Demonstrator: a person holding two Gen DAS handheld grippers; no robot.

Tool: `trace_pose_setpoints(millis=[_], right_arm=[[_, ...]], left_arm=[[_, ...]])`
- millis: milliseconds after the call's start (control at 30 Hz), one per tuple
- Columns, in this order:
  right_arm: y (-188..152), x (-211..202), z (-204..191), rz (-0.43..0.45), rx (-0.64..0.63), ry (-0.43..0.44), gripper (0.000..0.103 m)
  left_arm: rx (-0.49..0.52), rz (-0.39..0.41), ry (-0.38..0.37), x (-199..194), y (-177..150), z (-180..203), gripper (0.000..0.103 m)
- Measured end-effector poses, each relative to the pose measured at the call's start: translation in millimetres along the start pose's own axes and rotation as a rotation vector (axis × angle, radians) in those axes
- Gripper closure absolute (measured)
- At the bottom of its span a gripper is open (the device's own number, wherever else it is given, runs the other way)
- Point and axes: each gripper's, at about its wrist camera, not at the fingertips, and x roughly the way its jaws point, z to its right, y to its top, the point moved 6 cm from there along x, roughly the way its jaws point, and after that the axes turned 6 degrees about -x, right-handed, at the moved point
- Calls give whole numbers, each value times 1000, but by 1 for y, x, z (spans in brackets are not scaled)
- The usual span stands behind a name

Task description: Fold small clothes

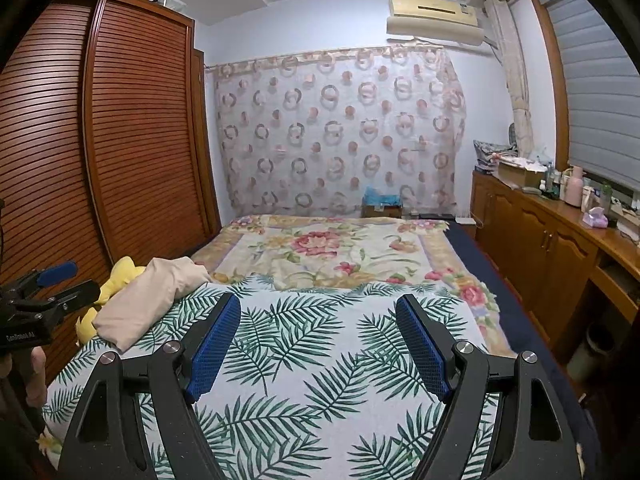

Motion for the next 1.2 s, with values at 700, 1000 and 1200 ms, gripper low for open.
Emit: trace_pose_setpoints(millis=[700, 1000, 1200], right_arm=[[-3, -4, 23, -5, -9, 19, 22], [-4, -5, 27, -4, -11, 22, 22], [-5, -6, 28, -5, -11, 24, 22]], left_arm=[[0, 1, 1, 0, -1, -1, 3], [-1, 3, 4, -1, -1, -2, 3], [-1, 3, 7, -2, -1, -2, 3]])
